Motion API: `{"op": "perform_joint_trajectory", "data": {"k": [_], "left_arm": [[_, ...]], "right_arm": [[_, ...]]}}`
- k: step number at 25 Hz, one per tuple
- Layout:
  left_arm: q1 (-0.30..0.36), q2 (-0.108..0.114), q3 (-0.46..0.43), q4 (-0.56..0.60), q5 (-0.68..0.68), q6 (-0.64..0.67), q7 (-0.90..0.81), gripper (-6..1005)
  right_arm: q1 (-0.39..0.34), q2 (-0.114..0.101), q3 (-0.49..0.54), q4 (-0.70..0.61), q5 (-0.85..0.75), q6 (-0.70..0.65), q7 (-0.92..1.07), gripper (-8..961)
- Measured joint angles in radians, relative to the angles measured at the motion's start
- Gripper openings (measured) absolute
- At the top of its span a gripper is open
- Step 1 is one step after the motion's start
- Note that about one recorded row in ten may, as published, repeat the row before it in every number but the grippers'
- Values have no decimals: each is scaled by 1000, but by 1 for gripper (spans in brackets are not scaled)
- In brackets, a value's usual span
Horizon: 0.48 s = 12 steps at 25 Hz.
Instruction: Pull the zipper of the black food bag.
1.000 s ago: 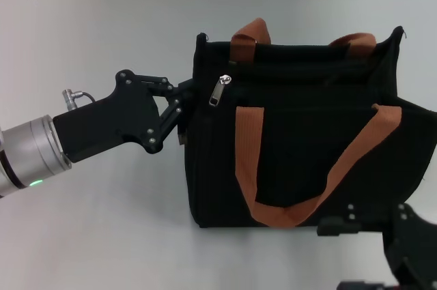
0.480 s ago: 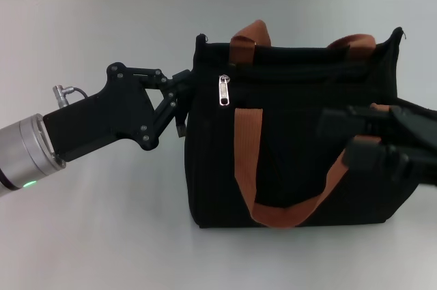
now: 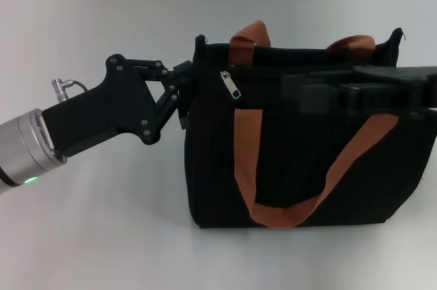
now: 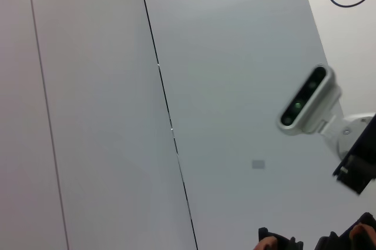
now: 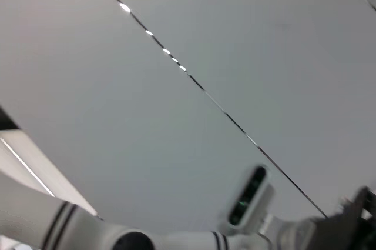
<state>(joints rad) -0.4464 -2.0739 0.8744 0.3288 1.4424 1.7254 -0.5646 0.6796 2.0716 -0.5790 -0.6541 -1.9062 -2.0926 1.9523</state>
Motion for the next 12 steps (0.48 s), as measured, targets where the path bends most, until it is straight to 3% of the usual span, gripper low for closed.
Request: {"op": "perform_joint_trajectory", "data": {"k": [12], "left_arm": [[-2,0,0,-1,-1,7,0,30]], "right_arm": [[60,-6,-215,-172,-2,162,135,673]]}}
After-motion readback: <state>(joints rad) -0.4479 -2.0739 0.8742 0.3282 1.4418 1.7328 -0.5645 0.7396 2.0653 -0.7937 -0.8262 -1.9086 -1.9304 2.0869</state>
